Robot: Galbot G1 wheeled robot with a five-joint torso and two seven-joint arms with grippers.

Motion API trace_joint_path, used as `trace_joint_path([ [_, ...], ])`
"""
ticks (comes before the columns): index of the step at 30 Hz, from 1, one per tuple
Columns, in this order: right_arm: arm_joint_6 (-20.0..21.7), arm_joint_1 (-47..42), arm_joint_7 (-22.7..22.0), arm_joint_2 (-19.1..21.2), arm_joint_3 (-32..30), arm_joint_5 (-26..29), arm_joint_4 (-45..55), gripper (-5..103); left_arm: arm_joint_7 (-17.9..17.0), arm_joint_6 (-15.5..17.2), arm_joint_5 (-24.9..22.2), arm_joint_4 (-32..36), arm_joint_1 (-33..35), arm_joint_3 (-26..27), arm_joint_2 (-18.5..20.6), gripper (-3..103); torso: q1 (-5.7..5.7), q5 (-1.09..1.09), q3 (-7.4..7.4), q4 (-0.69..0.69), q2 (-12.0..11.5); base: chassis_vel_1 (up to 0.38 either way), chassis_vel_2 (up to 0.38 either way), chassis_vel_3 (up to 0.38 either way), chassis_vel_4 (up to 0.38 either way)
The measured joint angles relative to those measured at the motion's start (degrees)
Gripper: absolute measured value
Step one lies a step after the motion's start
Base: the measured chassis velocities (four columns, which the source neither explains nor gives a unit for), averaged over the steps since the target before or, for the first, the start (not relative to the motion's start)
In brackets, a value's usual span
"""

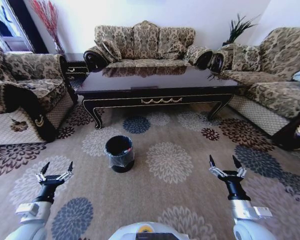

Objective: Move to the front of the table and pick up the trash from the floor, then place it into the trash bin.

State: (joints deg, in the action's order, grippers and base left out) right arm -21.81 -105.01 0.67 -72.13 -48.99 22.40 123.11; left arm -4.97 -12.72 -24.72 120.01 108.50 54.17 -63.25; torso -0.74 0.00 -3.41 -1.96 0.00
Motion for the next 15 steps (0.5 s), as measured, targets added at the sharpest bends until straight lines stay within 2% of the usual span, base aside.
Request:
trace_joint_path([
  [15,0.00,0.00,0.00,0.00,0.00,0.00,0.00,100,0.00,0.00,0.00,0.00,0.00,0.00,0.00,100,0.00,0.00,0.00,0.01,0.00,0.141,-0.141,-0.144,0.140],
])
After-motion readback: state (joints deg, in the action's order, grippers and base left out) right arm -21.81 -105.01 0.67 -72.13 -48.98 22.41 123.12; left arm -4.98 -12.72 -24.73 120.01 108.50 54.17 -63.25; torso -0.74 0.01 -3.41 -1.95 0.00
